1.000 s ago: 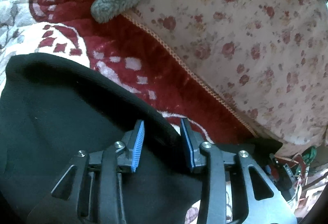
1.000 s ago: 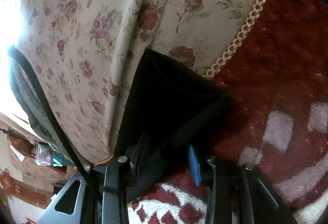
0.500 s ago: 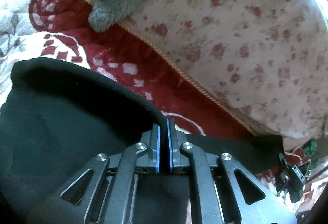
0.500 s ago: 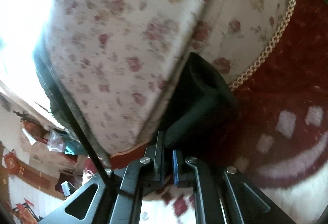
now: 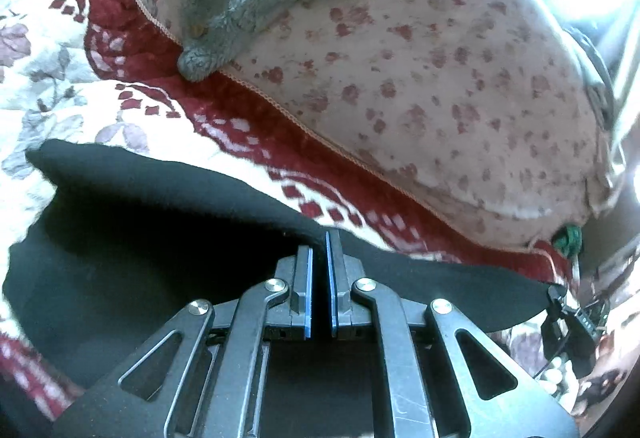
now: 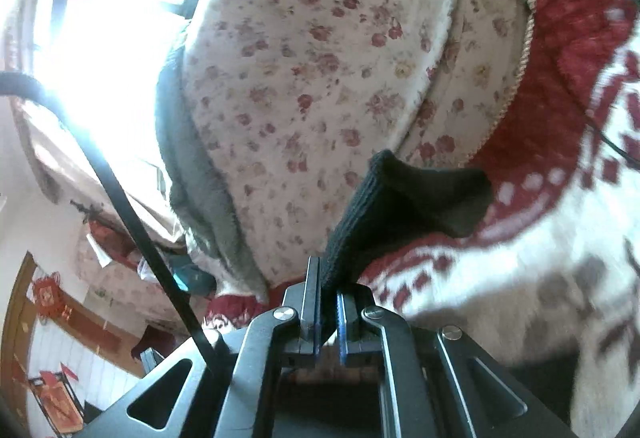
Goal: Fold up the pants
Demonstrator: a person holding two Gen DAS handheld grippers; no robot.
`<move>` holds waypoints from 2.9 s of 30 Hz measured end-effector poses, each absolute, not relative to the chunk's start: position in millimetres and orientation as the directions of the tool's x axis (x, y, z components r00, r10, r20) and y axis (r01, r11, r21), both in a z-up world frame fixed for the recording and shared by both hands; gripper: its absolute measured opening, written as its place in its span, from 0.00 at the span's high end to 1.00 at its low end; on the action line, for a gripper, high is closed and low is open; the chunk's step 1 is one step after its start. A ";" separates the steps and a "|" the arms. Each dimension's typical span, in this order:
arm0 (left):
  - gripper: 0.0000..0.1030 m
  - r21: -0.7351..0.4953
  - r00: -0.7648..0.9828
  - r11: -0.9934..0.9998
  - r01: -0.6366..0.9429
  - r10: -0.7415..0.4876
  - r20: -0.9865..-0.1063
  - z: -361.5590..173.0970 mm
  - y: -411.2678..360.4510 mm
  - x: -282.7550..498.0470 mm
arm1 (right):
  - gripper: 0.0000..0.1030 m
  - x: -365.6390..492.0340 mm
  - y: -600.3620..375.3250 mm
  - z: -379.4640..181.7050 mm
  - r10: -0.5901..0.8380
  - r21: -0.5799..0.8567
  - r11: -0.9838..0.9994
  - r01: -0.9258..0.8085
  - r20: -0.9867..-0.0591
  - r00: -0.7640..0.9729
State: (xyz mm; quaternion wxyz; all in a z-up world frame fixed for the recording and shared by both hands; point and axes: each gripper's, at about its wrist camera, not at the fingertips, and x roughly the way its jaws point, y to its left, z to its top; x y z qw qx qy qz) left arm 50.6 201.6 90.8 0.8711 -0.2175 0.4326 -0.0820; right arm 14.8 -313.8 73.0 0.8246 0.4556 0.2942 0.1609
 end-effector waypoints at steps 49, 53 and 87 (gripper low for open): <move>0.58 -0.472 0.562 0.870 -0.142 -0.322 -0.762 35.9 237.9 -26.7 | 0.57 -106.7 -226.4 35.7 0.672 0.827 0.562 0.012 -0.465 0.577; 0.58 -0.479 0.551 0.861 -0.173 -0.318 -0.772 31.6 240.3 -15.4 | 0.57 -81.2 -151.8 54.7 0.643 0.659 0.729 -0.188 -0.564 0.518; 0.58 -0.542 0.533 0.819 -0.187 -0.378 -0.756 20.6 238.7 -6.5 | 0.77 -32.9 -23.2 28.0 0.394 0.013 0.816 -0.578 -0.745 0.539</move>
